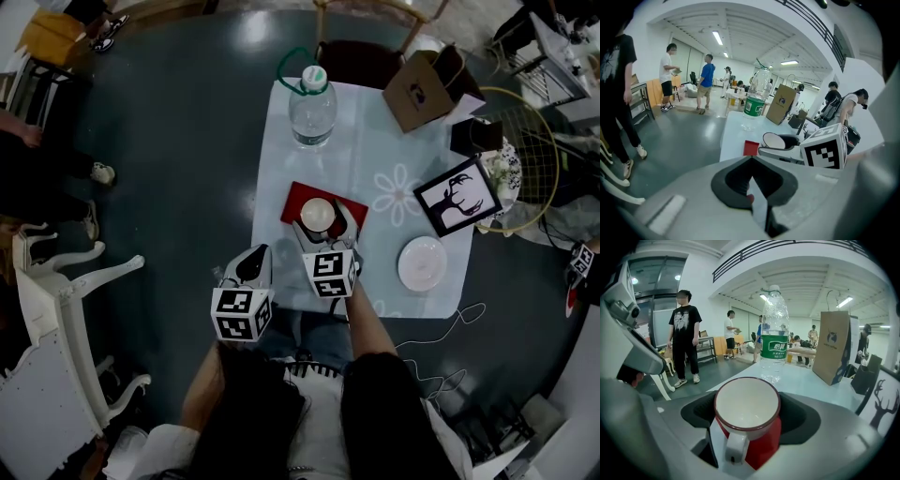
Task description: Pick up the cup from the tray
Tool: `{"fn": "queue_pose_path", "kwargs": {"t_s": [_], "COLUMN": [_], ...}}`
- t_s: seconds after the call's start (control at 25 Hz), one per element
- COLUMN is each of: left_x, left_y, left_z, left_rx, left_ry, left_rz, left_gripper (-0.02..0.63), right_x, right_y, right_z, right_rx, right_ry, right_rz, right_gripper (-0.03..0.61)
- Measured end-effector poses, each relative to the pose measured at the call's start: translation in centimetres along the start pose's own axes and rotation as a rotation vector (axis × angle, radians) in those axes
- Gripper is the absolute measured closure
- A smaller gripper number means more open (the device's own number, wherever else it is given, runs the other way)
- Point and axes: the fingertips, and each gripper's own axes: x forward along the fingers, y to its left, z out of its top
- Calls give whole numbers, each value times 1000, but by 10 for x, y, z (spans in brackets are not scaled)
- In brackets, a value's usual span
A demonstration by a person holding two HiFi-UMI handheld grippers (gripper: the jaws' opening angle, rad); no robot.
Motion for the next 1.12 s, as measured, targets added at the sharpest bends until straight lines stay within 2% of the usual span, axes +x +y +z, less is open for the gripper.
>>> {"fn": "queue_pose_path", "kwargs": {"t_s": [0.56, 0.92, 1.12], "left_x": [-2, 4, 7], "left_y": [5, -23, -46], "left_z": [-1, 6, 7], "left_rx": [4, 56, 124], "left_ry": [3, -9, -3], "left_rz": [26, -39, -88], "left_gripper": [614, 614, 614], "right_x": [-11, -34, -60], "right_y": [-5, -22, -41], "right_z": [1, 1, -11], "right_rx": [20, 27, 54], "right_ry": [-37, -32, -18], "right_rz": [-30, -50, -113], "right_gripper": [161, 161, 161]}}
